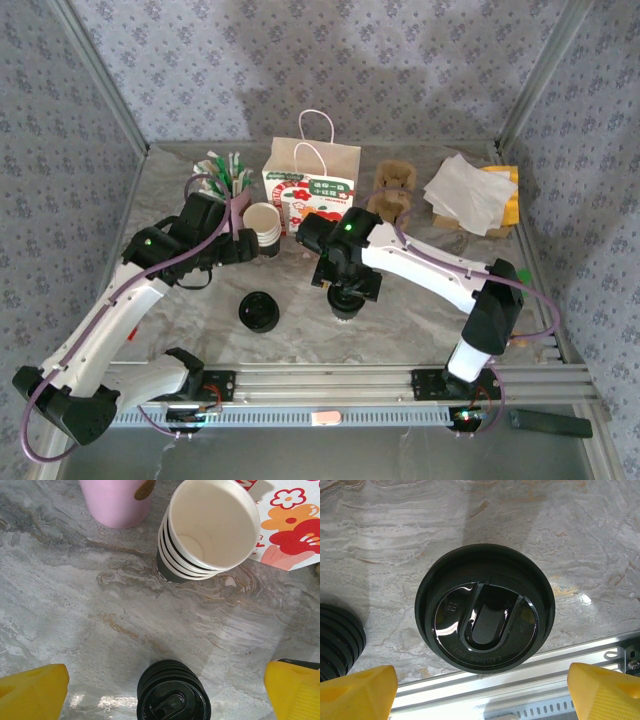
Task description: Pack the takeout coffee
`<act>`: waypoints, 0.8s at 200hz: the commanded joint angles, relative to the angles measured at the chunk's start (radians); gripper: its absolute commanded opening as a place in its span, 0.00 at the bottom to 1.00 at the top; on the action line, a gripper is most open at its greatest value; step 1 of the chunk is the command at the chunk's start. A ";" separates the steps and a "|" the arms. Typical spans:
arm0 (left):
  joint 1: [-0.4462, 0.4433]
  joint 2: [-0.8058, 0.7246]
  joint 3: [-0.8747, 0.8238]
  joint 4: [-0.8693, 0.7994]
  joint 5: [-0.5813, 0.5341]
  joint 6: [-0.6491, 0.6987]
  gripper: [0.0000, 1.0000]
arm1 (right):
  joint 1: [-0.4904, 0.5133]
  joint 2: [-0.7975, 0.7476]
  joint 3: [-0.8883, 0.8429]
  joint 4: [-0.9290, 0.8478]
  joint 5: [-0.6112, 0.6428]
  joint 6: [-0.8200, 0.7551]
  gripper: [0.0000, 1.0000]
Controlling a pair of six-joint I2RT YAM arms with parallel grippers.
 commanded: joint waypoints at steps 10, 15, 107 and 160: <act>0.002 -0.010 -0.006 0.021 -0.013 0.042 1.00 | -0.003 0.020 -0.028 -0.006 -0.011 0.039 0.89; 0.002 -0.010 -0.006 0.021 -0.010 0.046 1.00 | -0.004 0.024 -0.027 0.000 -0.014 0.034 0.89; 0.002 0.011 -0.003 0.017 0.014 0.077 1.00 | -0.031 0.040 -0.074 0.033 -0.031 0.027 0.88; 0.002 0.029 0.012 0.014 0.019 0.088 1.00 | -0.041 0.045 -0.088 0.048 -0.036 0.022 0.84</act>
